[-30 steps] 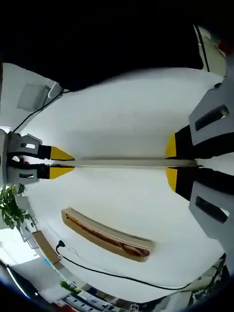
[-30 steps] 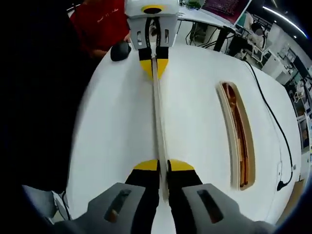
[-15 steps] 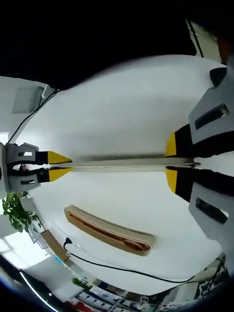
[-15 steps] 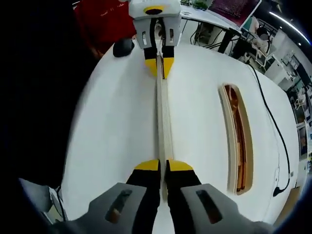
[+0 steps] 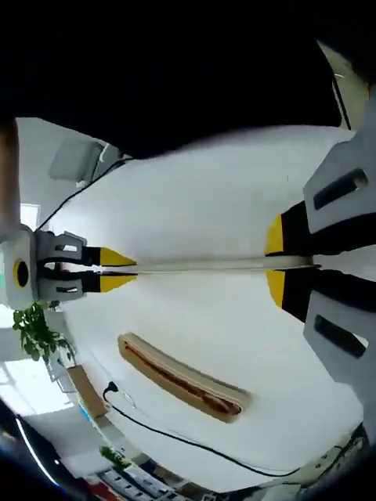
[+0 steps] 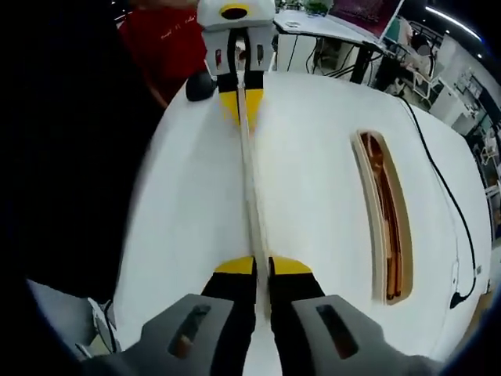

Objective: Arrange the utensils inside the cutlery case until each visible utensil rests in its matching compartment.

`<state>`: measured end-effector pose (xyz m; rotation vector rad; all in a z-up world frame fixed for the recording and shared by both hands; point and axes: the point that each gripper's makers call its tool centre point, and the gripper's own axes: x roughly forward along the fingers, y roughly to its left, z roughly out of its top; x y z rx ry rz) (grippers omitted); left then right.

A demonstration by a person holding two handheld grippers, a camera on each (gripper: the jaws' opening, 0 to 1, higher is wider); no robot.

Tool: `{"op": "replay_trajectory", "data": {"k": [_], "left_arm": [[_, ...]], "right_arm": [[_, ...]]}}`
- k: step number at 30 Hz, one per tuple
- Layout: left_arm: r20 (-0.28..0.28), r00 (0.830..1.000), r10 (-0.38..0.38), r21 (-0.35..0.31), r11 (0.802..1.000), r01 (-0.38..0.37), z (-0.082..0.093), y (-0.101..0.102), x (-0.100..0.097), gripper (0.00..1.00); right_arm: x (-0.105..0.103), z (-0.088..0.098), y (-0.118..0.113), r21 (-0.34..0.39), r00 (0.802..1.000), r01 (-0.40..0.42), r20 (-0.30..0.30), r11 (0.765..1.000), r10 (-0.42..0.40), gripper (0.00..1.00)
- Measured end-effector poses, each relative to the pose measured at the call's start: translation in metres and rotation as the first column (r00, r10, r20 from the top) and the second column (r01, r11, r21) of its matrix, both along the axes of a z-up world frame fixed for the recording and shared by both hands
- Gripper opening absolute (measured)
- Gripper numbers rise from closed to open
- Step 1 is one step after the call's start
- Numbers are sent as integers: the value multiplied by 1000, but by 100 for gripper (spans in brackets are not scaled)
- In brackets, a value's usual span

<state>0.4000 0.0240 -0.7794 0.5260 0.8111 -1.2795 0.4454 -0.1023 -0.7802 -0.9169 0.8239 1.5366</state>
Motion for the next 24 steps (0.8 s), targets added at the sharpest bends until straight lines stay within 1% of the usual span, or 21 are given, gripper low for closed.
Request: {"op": "replay_trajectory", "data": {"k": [4,7,10,11,12,13,14,15,16,17,18,19,20,21,22,23,24], "left_arm": [[-80,996,49,-71,996,-55,8,-4,-4,3],[-148,985,88,-114,988,-105,13,-8,-7,3],[-199,973,115,-144,979,-145,16,-12,-11,3],[-247,959,138,-157,971,-180,17,-14,-14,3],[-284,946,157,-166,963,-210,18,-15,-15,3],[-343,922,181,-179,951,-253,20,-17,-17,3],[-375,905,199,-183,942,-283,20,-18,-18,3],[-445,865,230,-189,920,-343,20,-20,-20,3],[-468,852,235,-190,915,-357,20,-20,-22,3],[-468,854,226,-194,917,-348,16,-20,-25,3],[-446,867,221,-197,921,-336,14,-18,-26,3],[-454,863,220,-204,918,-341,11,-19,-28,3],[-497,837,228,-206,906,-369,12,-21,-31,3],[-529,814,241,-206,894,-399,13,-23,-32,3],[-553,793,255,-205,881,-426,13,-23,-31,3],[-560,787,260,-206,876,-436,13,-23,-30,3],[-568,778,268,-204,870,-448,13,-22,-29,3]], "right_arm": [[-2,1,-1,5,1000,0,-9,1000,0,3],[0,-1,-3,-11,1000,-8,18,1000,8,5],[1,-4,-4,-22,999,-11,37,1000,12,8],[1,-4,-4,-23,999,-7,43,1000,8,9],[4,-4,-3,-20,998,-9,68,1000,10,12],[5,-4,-3,-17,996,-14,84,1000,16,14],[8,-4,-3,-13,993,-18,115,1000,20,16],[13,-3,-1,-3,988,-23,155,1000,24,18],[12,0,2,19,983,-52,175,998,48,21],[9,1,2,23,984,-46,174,999,41,30],[7,2,3,27,985,-36,171,999,31,36],[6,2,5,33,983,-34,183,999,27,40],[5,3,6,32,976,-49,214,998,41,45],[4,2,6,31,970,-73,234,997,64,48],[0,0,6,24,968,-83,238,996,75,51],[-3,-2,5,14,968,-88,238,996,82,54],[-6,-5,3,0,966,-104,238,995,101,55]]}}
